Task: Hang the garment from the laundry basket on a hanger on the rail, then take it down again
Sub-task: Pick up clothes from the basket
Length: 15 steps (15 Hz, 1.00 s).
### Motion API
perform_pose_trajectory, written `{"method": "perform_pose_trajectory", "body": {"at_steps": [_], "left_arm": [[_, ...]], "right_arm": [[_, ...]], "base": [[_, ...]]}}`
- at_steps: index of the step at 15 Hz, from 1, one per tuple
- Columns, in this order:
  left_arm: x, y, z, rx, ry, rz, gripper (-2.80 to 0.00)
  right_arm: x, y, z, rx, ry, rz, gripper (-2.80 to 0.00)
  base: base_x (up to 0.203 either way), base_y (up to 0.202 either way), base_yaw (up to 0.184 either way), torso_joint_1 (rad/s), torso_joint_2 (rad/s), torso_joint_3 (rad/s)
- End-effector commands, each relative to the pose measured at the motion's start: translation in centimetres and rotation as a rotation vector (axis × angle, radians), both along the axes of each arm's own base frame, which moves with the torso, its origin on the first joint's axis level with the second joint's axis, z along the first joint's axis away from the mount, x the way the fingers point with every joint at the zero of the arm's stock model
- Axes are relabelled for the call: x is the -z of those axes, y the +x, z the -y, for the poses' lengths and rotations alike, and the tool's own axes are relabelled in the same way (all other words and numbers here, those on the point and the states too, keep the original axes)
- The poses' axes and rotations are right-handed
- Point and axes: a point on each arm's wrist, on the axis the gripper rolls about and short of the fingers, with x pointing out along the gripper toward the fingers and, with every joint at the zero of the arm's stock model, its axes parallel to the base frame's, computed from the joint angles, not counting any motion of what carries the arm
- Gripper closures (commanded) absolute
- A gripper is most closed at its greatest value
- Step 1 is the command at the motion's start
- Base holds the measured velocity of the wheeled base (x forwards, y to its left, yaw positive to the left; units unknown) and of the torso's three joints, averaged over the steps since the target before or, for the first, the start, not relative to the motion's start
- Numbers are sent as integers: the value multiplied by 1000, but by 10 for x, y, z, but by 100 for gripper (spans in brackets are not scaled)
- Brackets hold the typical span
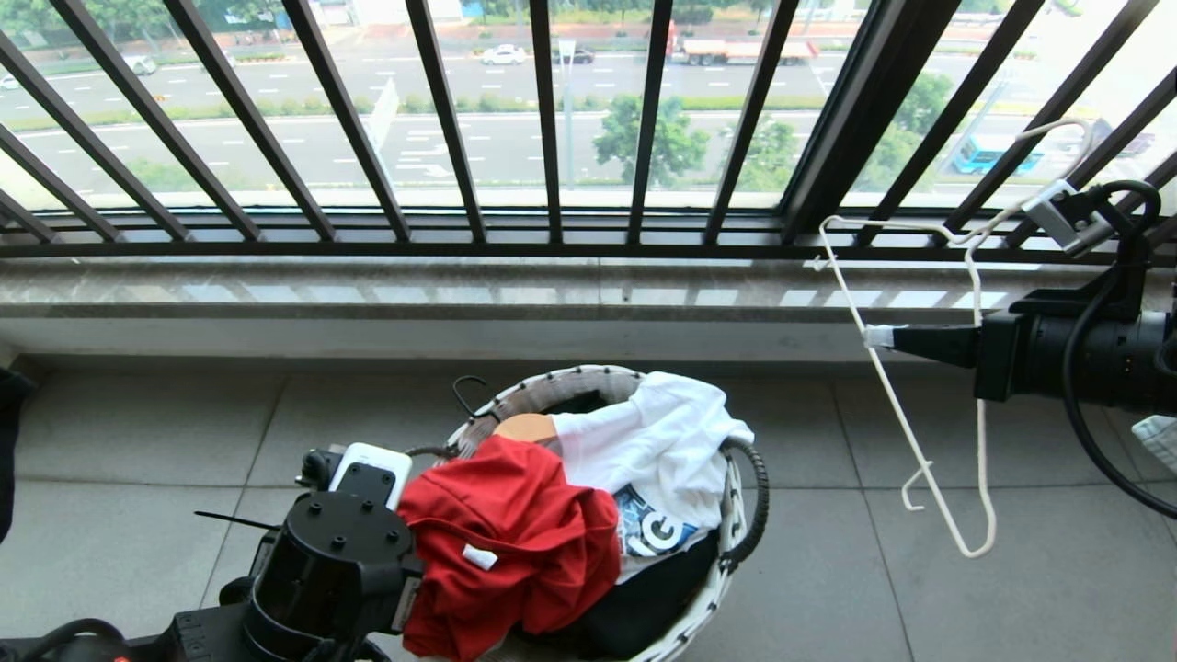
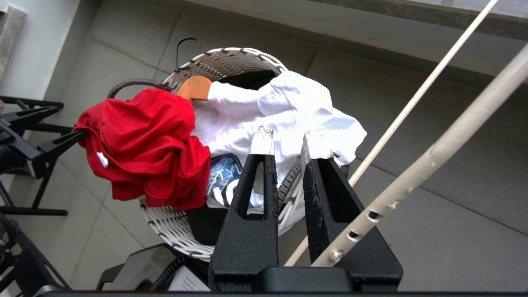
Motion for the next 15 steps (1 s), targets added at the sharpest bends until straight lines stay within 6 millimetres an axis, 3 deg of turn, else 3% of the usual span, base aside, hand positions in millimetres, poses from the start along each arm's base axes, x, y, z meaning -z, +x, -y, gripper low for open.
{"method": "perform_pose_trajectory", "body": {"at_steps": [1, 9, 12, 15], "left_arm": [[0, 0, 0, -6, -1, 5, 0], [-13, 7, 2, 1, -1, 38, 0], [-47, 17, 13, 71, 3, 116, 0], [-89, 25, 25, 281, -61, 191, 0]], "right_arm": [[0, 0, 0, -3, 1, 0, 0], [-1, 0, 0, -3, 3, 3, 0], [-2, 1, 1, 1, 3, 6, 0], [-4, 2, 5, 22, 3, 12, 0]], "base": [[0, 0, 0, 0, 0, 0], [0, 0, 0, 0, 0, 0], [0, 0, 0, 0, 0, 0], [0, 0, 0, 0, 0, 0]]}}
